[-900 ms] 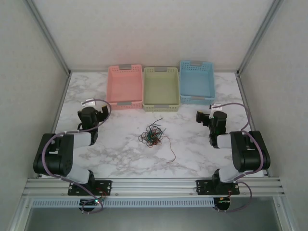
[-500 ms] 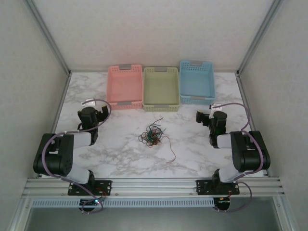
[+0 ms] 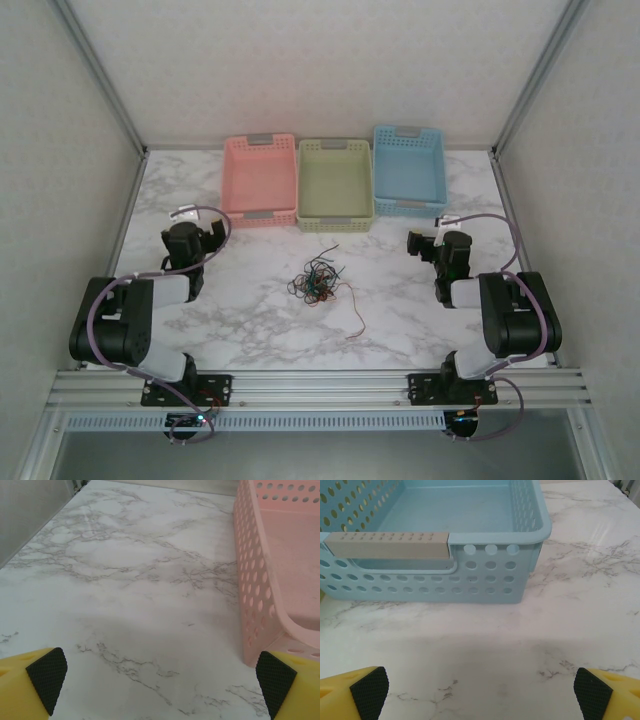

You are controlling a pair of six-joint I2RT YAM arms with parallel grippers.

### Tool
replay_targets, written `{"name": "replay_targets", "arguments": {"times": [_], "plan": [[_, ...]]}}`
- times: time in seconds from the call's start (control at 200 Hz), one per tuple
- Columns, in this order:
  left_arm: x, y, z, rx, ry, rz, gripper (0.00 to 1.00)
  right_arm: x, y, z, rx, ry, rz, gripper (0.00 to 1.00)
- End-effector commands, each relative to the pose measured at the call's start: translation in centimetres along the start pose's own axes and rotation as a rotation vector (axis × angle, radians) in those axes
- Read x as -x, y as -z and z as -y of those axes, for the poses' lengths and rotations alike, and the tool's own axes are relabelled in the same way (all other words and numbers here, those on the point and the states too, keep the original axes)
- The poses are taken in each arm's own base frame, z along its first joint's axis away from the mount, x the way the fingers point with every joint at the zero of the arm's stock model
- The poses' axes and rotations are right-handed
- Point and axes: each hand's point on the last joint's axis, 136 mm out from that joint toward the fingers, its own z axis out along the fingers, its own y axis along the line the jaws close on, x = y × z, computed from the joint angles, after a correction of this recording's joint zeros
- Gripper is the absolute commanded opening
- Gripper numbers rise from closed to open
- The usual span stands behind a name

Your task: Untangle the cables

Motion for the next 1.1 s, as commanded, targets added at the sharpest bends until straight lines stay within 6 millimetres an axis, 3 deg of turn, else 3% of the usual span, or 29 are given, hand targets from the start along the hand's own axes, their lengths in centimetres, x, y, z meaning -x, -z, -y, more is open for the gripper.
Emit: {"name": "replay_targets", "arguments": {"times": [0.0,0.07,0.175,0.245,0.26,0.28,0.405,0.491,0.551,0.681,0.801,0.886,1.001,1.096], "plan": [[2.6,1.1,-1.4,0.106,0.021,-0.001,1.0,1.0,-0.2,0.0,0.003,0.015,0.021,0.99],[5.3,2.8,-2.7,0.186,0.127,-0.027,1.0,1.0,-0.2,0.0,0.003,0.015,0.022,0.99],[8.7,5.7,-1.3,0.089,0.216,-0.003,1.0,1.3,-0.1,0.9,-0.055,0.003,0.031,0.99],[10.2,8.0,-1.4,0.049,0.303,0.036,1.0,2.9,1.0,1.8,-0.116,-0.022,0.039,0.99],[10.3,8.5,-1.6,0.051,0.328,0.04,1.0,2.8,1.4,1.9,-0.117,-0.021,0.023,0.99],[10.8,9.3,-1.9,0.048,0.364,0.054,1.0,4.7,1.7,1.8,-0.115,-0.027,0.04,0.99],[11.4,13.7,-3.6,0.04,0.54,0.063,1.0,8.8,5.4,1.5,-0.097,-0.174,0.052,0.99],[11.1,16.0,-2.7,-0.044,0.548,0.024,1.0,8.9,7.5,2.7,-0.175,-0.376,-0.021,0.99],[10.1,17.3,-2.0,-0.096,0.543,-0.027,1.0,8.7,8.5,0.2,-0.035,-0.39,-0.096,0.97],[7.9,19.6,1.0,-0.257,0.54,-0.184,1.0,6.8,11.7,-4.7,0.198,-0.448,-0.315,0.84],[8.0,21.4,6.0,-0.469,0.515,-0.273,1.0,4.4,14.9,-8.3,0.349,-0.453,-0.497,0.78],[8.5,22.1,8.0,-0.56,0.498,-0.352,1.0,2.7,16.9,-10.7,0.45,-0.422,-0.582,0.75],[9.2,23.5,8.3,-0.582,0.364,-0.385,1.0,0.2,18.3,-13.7,0.554,-0.336,-0.661,0.7],[8.6,24.1,6.8,-0.522,0.245,-0.395,0.99,-1.5,18.6,-16.0,0.59,-0.253,-0.709,0.69]]}}
